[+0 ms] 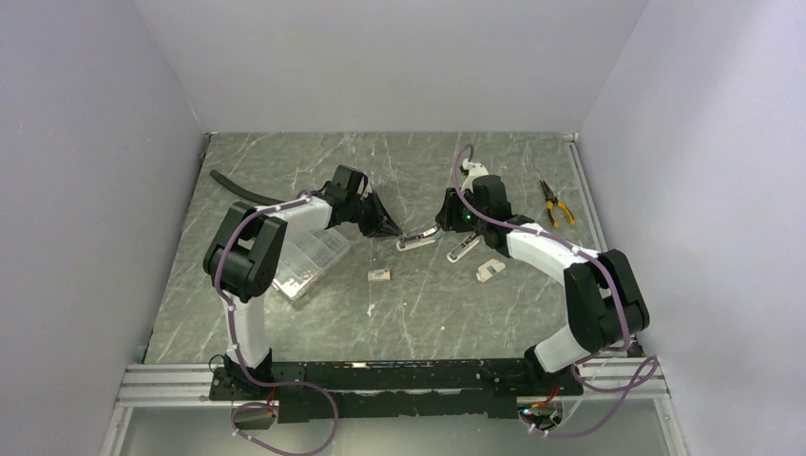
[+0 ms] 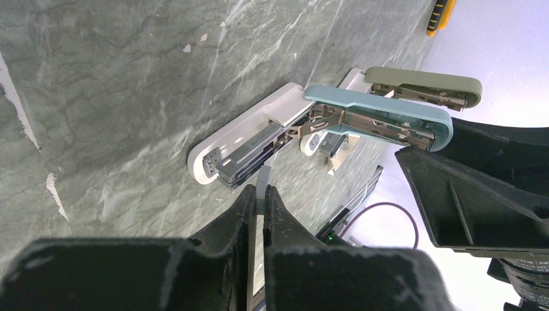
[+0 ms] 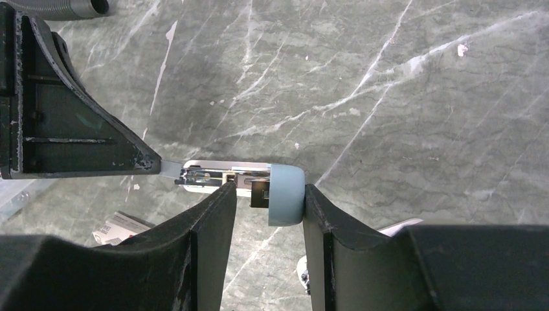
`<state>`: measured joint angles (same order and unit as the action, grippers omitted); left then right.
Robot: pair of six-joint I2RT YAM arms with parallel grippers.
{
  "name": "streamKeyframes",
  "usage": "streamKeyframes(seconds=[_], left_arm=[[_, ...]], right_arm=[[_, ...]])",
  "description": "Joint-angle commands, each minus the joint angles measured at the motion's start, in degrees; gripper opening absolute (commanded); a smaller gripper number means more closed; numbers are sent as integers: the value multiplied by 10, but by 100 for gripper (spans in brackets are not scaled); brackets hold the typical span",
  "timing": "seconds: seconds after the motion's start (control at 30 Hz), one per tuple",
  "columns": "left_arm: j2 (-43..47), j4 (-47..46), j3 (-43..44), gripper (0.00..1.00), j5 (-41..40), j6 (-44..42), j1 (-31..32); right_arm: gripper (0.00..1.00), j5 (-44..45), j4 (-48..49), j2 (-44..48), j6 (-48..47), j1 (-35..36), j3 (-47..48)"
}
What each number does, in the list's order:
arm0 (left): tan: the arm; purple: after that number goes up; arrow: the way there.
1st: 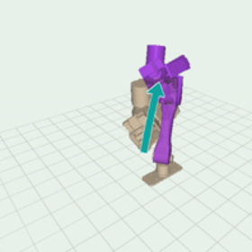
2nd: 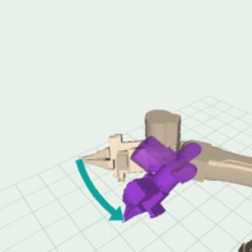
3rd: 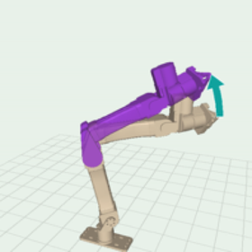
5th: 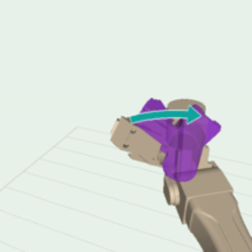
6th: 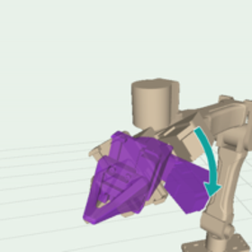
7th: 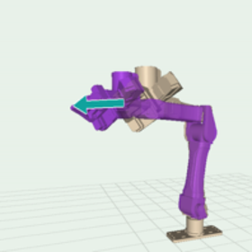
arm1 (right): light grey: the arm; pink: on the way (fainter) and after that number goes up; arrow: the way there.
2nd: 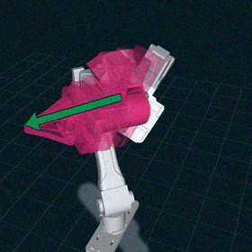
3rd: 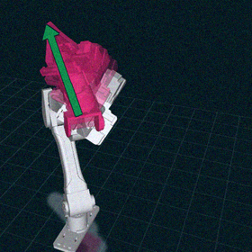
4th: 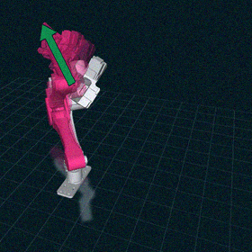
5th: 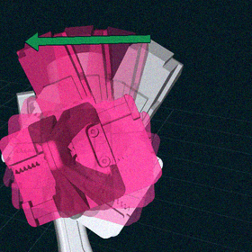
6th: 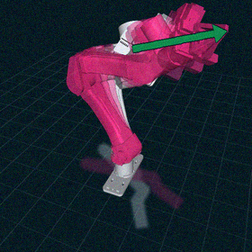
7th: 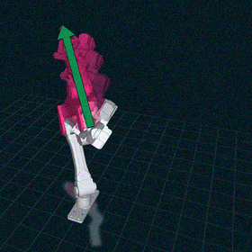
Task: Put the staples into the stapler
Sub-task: Install the staple into the stapler.
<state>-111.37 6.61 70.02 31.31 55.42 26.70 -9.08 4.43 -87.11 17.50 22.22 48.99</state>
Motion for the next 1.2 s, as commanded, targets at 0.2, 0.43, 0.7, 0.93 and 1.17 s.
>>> streamKeyframes(seconds=[0.2,0.43,0.7,0.93,1.17], left_arm=[[6,-20,-11,3,6,14,0],[5,-25,-12,3,3,12,1],[4,-26,-7,3,7,7,2],[2,-29,-8,3,1,1,2],[-10,-33,-4,3,4,-2,2]], right_arm=[[48,5,5,18,35,1,3],[51,3,-4,17,64,7,1],[54,5,-6,34,54,8,-5],[55,5,-4,42,44,8,-12],[56,2,-4,42,35,9,-15]])
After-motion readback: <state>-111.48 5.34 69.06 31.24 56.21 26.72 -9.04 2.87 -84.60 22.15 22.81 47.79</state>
